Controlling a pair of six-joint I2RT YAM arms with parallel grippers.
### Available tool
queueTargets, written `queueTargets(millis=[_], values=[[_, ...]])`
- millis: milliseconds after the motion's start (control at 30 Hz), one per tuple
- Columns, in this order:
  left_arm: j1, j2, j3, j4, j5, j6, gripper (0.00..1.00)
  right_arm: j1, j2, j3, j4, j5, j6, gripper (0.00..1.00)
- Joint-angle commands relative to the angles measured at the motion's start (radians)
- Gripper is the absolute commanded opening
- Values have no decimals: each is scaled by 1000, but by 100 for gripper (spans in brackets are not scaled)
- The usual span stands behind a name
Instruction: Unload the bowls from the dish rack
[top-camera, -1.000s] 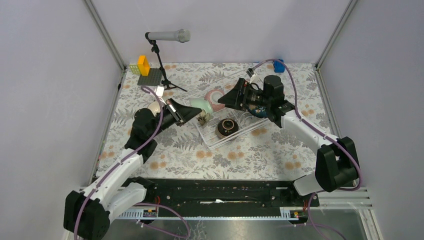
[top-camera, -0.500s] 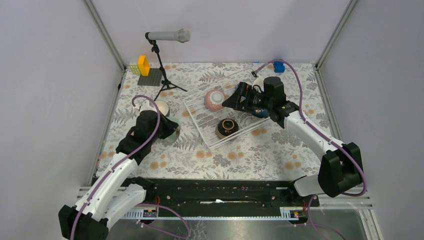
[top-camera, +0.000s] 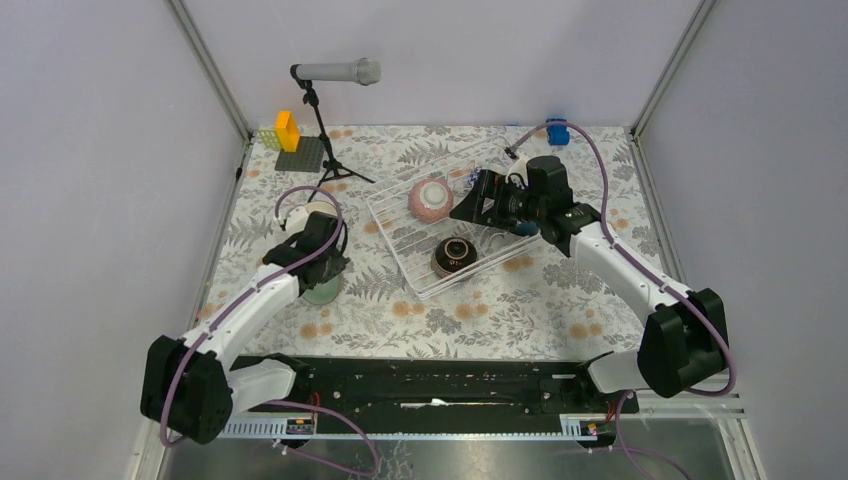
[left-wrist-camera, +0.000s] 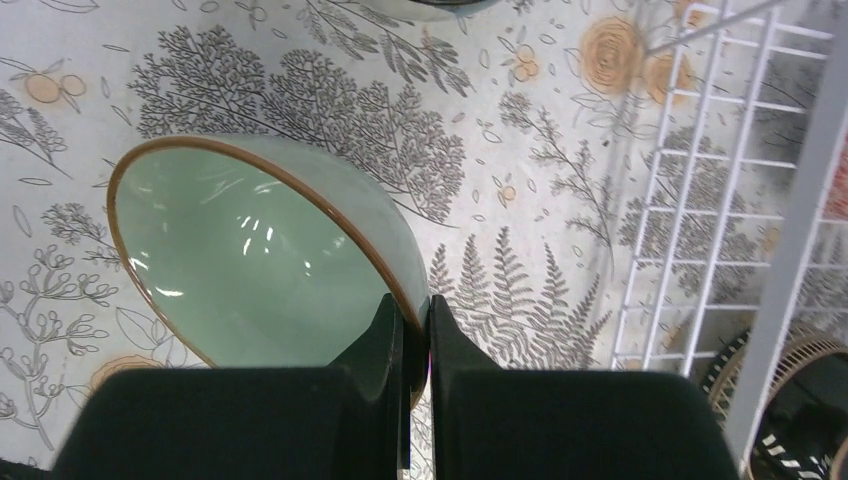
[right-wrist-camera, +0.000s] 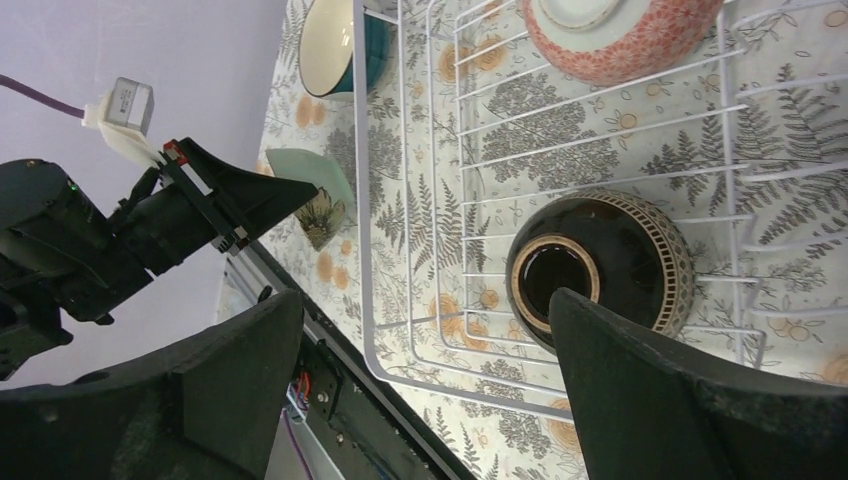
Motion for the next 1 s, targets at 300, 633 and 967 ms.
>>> queueTargets(millis=[300,633,967], values=[[55,168,149,-52,-197,-31,4,5,-36,48,-79,88,-90,100],[58,189,154,-52,-176,-26,38,4,-6,49,-97,83,-104,100],[59,44,120,26,-77,62,41,6,12,76,-153,124,-134,98]])
